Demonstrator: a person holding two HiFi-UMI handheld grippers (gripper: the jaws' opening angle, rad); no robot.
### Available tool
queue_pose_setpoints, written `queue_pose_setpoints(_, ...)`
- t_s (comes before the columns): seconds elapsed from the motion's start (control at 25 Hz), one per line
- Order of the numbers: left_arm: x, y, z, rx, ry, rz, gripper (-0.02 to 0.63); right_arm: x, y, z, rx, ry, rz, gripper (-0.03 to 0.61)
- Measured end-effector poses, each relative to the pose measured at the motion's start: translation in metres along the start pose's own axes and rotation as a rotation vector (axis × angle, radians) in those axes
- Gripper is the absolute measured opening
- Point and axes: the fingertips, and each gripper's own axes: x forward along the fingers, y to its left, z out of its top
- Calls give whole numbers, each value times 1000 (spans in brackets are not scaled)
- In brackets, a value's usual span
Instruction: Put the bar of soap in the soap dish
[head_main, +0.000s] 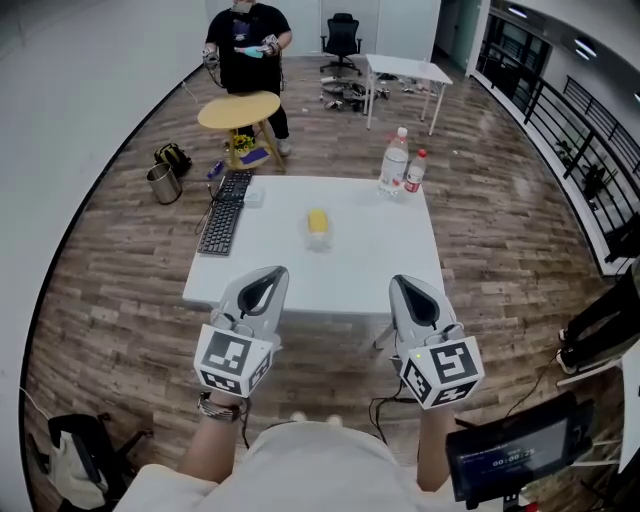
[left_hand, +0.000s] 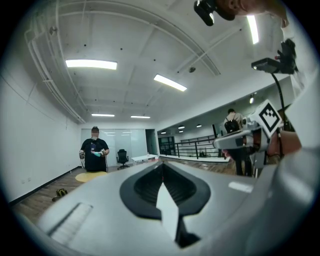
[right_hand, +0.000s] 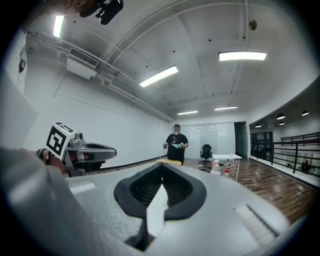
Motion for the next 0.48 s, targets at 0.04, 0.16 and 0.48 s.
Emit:
queue_pose_setpoints(0.04,1,2,2,5,-6,-4,8,2,1,3,-2,-5,-3,3)
queue_pose_setpoints(0.16,1,6,5,12,-15,-14,8,5,5,6,-7,-10,-9,3)
queue_pose_setpoints(0.48,-1,8,-3,-8,-15,-36,8,7,17,1,-19,18,-13,3)
